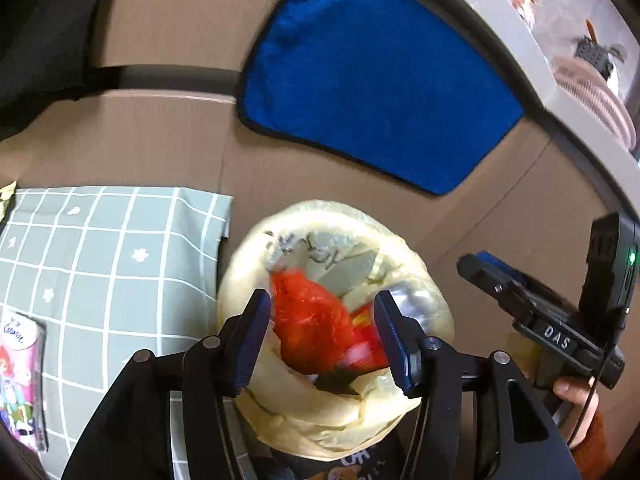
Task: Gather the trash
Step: 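Carry the red bag and red can over the yellow bin and release both, then grasp the pink-yellow snack wrapper with the left tool while the right tool grasps the pink Kleenex pack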
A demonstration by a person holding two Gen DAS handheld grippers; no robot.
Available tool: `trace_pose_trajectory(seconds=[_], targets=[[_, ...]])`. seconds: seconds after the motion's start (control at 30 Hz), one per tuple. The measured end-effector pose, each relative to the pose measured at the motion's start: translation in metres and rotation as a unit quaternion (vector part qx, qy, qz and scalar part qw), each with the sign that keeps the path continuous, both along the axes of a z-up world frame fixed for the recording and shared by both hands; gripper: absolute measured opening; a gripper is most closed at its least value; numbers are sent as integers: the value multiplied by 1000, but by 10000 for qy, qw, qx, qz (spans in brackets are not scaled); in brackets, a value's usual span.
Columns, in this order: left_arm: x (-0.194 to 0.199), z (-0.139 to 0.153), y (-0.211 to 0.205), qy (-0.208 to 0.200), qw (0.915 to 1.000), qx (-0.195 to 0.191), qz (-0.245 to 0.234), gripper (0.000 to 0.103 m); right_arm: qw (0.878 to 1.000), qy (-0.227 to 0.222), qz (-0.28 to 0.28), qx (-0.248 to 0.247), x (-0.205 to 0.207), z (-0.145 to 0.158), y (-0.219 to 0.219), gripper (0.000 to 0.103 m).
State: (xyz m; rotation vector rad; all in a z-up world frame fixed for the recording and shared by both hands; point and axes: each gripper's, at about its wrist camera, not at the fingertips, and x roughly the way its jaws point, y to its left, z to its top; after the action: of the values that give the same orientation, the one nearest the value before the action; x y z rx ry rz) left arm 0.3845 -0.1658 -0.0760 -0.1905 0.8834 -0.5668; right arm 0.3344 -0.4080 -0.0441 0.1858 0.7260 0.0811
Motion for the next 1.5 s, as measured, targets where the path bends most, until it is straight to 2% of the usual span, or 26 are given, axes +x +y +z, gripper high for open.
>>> trace_pose_trajectory(seconds=[0.1,0.23,0.47,0.6,0.77,0.87,0.93,1.07,1.23,1.33,1.37,1.43,1.5], targets=[[-2,15,20,-105,9997,-69,229,55,9999,-66,1,-82,-5,8,7,58],[-17,40,46,-403,9977,82,541,55,9997,-202,72,-136,-12,22,19,58],[-51,72,101,-769,9926,385,859,55,9953,-841,358,-313,-33,61,61,58],[-69,87,164,-969,9852,472,1334,55,9922,-1031,642,-271,-39,79,90,58],[-91,84,252,-939,9708,407,2169,55,9891,-1104,974,-56,-39,89,129,58],[-106,78,287,-901,9634,417,2492,55,9858,-1093,1273,-115,-38,90,160,58],[-115,70,306,-792,9604,383,2644,55,9831,-1048,1492,-138,-37,89,179,58],[-125,46,323,-427,9627,234,2661,55,9780,-958,1844,-201,-35,82,217,58],[-137,-4,324,436,9618,-256,2692,55,9749,-947,1968,-424,-36,74,245,58],[-138,-33,319,1018,9528,-569,2801,55,9741,-952,1982,-523,-37,69,251,58],[-136,-42,317,1175,9456,-581,2977,55,9743,-933,1977,-535,-36,67,251,58],[-131,-49,315,1254,9367,-538,3223,54,9756,-856,1964,-478,-34,62,249,58],[-122,-54,308,1220,9335,-406,3347,54,9777,-747,1929,-365,-33,55,245,58]])
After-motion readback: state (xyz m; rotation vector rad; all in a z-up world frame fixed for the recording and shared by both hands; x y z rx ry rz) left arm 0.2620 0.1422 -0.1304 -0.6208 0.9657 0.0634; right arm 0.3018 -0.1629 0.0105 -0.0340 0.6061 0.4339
